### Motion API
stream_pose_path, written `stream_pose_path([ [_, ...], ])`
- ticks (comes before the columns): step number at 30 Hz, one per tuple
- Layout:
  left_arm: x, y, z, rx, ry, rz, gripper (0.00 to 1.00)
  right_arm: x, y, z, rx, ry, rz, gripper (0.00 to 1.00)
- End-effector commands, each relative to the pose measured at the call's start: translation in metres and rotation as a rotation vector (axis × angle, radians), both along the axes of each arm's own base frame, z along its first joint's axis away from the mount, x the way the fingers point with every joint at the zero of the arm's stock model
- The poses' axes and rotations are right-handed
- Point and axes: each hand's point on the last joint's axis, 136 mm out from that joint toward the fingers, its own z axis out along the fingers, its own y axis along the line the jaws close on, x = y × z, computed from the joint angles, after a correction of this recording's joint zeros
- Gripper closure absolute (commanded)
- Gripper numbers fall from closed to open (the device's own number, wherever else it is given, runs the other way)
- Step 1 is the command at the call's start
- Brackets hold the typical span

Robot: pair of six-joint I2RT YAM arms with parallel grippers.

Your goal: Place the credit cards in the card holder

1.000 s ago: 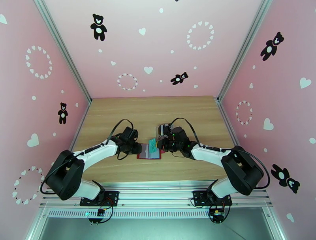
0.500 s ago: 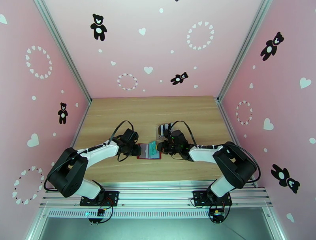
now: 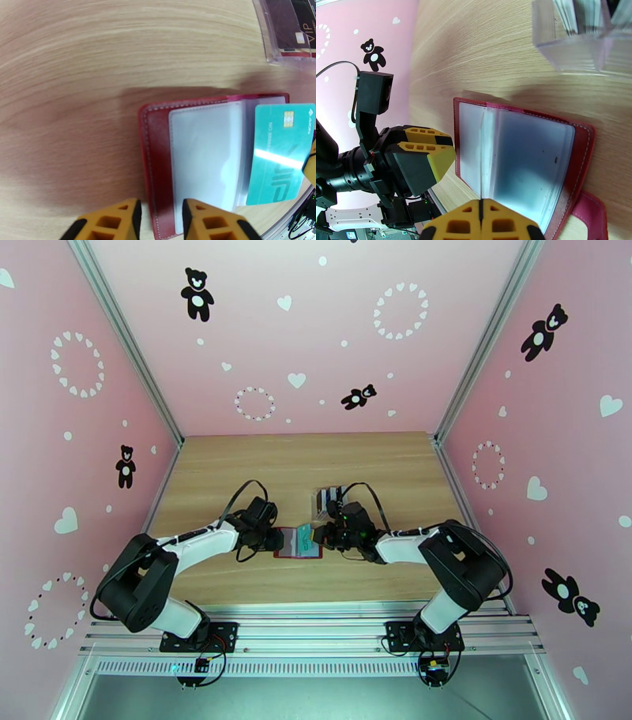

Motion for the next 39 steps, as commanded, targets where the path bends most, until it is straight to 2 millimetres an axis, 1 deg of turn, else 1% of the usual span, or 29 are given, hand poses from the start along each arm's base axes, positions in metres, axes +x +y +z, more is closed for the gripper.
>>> stream_pose_path([
  [1,-0.003,0.002,-0.006,0.017,0.004,-0.006,0.66,-0.004,0.002,-0.005,0.006,0.009,0.006,1.0],
  [5,-0.004,0.004,-0.006,0.019,0.003,-0.005,0.67,-0.004,0.002,-0.008,0.002,0.013,0.007,1.0],
  [12,-0.008,0.008,-0.012,0.039,0.016,-0.001,0.7,-0.005,0.001,-0.013,-0.005,0.024,0.006,1.0],
  [17,-0.009,0.008,-0.014,0.036,0.022,-0.003,0.73,-0.006,0.0,-0.014,-0.008,0.025,0.003,1.0],
  [25,-0.012,0.007,-0.019,0.034,0.04,-0.007,0.75,-0.005,0.001,-0.016,-0.007,0.03,0.001,1.0],
  [30,-0.015,0.006,-0.024,0.029,0.058,-0.01,0.79,-0.005,0.001,-0.018,-0.007,0.035,0.0,1.0],
  [39,-0.018,0.006,-0.024,0.023,0.065,-0.01,0.8,-0.005,0.003,-0.022,-0.001,0.046,-0.002,1.0],
])
